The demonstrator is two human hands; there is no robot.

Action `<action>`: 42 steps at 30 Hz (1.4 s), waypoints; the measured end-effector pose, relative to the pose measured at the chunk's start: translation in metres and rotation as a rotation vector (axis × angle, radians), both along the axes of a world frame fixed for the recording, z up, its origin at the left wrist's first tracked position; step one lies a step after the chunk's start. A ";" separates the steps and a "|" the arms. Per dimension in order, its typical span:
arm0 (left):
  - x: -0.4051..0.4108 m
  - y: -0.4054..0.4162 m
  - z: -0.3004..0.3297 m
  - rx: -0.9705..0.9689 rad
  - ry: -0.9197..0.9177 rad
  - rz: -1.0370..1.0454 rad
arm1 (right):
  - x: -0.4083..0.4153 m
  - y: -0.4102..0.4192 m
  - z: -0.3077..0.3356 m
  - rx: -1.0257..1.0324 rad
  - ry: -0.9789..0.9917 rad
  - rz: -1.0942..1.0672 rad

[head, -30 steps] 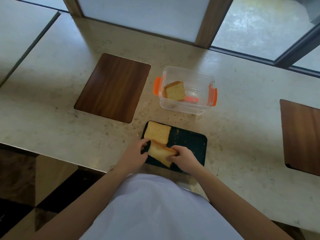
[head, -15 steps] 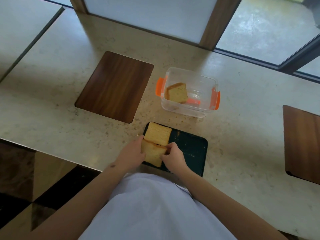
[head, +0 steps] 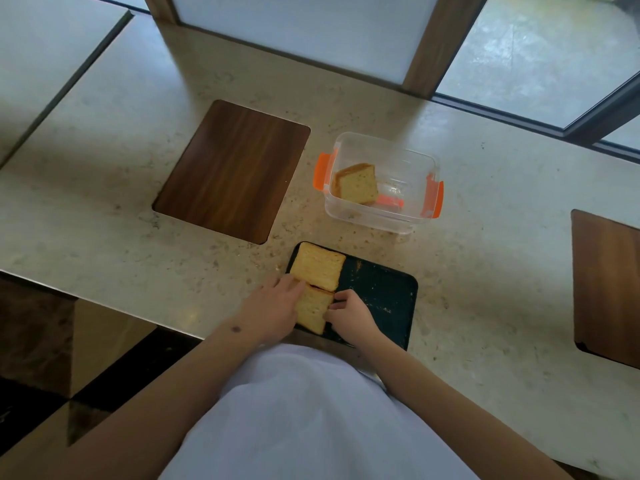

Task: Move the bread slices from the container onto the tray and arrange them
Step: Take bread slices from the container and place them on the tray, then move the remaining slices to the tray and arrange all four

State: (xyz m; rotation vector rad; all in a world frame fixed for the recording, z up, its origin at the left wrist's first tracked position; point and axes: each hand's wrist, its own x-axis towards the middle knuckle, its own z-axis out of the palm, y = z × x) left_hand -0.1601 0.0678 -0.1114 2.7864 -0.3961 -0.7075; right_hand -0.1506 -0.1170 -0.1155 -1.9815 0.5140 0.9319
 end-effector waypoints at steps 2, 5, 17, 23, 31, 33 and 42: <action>0.001 0.000 0.000 0.029 0.023 -0.009 | 0.000 -0.001 0.000 0.004 0.005 0.005; 0.001 0.000 0.000 0.072 0.034 -0.025 | -0.001 0.000 -0.001 0.024 0.017 0.015; 0.001 -0.003 0.007 0.158 0.091 -0.062 | 0.002 -0.003 -0.003 0.120 0.065 0.045; 0.021 -0.005 0.021 0.096 0.208 -0.005 | 0.018 -0.012 0.019 0.124 0.131 0.064; 0.128 -0.059 0.106 -0.501 -0.157 0.389 | 0.126 -0.045 0.096 0.464 -0.037 -0.304; 0.168 -0.081 0.118 -0.458 -0.114 0.426 | 0.160 -0.050 0.105 0.618 -0.073 -0.536; 0.253 -0.149 0.104 0.036 0.086 0.232 | 0.239 -0.046 0.070 0.659 0.349 -1.061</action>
